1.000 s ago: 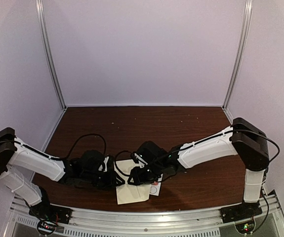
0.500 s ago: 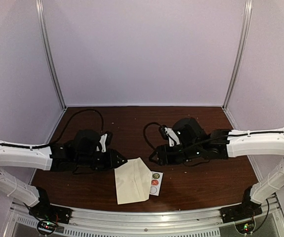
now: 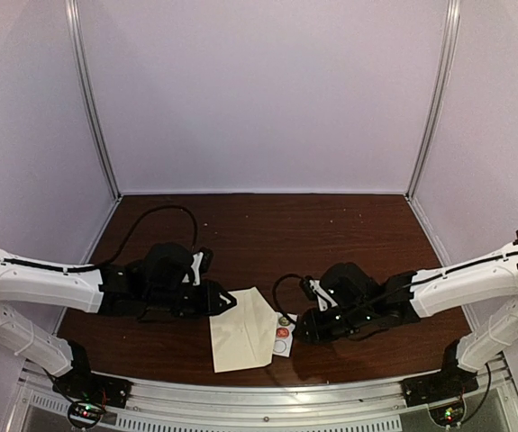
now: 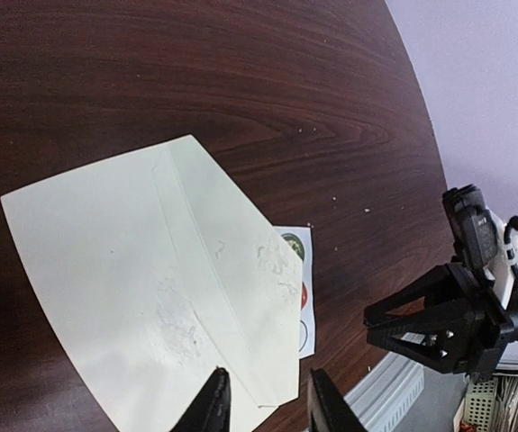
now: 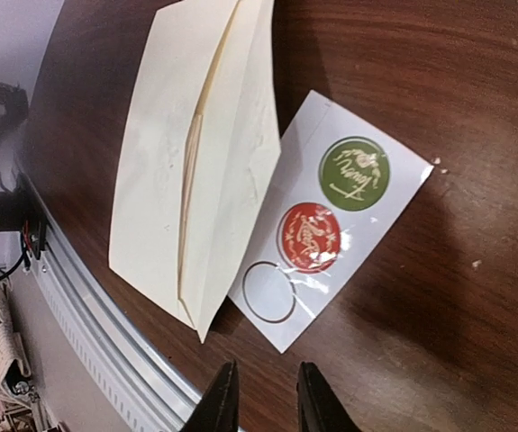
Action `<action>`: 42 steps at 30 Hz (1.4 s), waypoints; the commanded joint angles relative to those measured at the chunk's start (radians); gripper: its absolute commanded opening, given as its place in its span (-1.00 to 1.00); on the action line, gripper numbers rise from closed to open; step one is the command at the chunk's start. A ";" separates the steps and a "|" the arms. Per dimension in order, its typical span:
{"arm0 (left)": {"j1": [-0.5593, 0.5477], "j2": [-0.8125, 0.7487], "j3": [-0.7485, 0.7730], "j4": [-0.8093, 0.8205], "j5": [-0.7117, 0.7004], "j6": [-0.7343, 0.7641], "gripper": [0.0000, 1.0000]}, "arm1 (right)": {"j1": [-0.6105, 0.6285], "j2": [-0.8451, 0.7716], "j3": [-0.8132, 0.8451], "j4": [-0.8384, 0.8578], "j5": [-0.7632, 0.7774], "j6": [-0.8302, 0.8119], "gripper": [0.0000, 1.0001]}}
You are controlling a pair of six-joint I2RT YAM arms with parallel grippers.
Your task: Place the letter into the envelope and seal it
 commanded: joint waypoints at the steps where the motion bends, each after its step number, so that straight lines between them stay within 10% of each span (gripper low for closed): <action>1: -0.007 0.001 -0.002 0.062 -0.002 -0.016 -0.43 | 0.040 0.031 -0.006 0.120 -0.033 0.035 -0.56; 22: -0.006 -0.051 -0.041 0.053 -0.011 -0.034 -0.42 | 0.071 0.244 0.019 0.179 -0.015 0.000 -0.72; 42: -0.044 -0.032 -0.008 0.051 -0.011 -0.007 -0.42 | -0.189 -0.049 -0.132 -0.052 0.060 -0.041 -0.67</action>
